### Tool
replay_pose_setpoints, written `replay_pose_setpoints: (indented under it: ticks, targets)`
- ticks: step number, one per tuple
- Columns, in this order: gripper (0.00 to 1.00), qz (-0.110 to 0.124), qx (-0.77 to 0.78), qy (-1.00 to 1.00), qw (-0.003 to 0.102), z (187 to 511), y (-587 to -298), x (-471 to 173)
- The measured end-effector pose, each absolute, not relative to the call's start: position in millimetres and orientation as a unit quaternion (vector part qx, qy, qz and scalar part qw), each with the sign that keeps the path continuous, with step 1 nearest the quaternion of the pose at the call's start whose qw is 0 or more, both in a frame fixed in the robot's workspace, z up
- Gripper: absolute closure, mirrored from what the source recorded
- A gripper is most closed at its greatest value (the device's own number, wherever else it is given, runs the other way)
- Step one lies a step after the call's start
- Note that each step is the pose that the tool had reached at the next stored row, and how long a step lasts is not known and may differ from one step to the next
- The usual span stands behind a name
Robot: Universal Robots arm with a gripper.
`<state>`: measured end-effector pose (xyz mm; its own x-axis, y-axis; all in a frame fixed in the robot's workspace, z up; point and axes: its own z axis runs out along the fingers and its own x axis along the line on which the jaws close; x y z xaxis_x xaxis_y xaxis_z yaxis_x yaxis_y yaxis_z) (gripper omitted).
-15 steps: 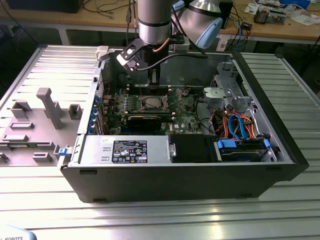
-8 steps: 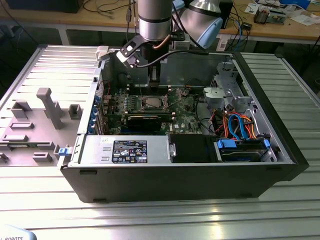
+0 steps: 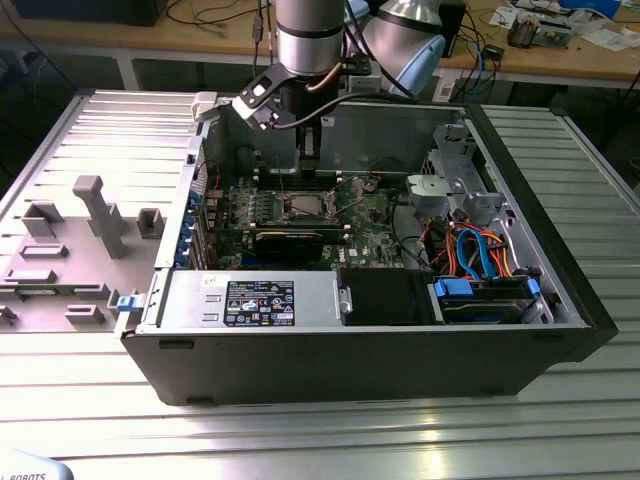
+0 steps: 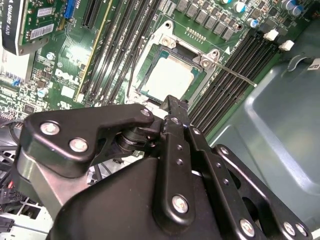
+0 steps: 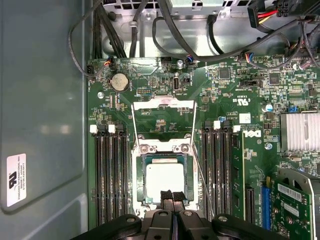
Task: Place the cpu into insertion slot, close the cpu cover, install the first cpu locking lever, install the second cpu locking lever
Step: 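Close the cpu cover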
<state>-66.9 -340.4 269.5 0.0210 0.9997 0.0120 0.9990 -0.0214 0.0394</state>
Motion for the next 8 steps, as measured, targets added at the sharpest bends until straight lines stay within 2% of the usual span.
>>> replay_pose_setpoints:
  ticks: [8]
  targets:
    - [0.89,0.018,0.714,0.699,0.01,271.2,-340.5,-64.8]
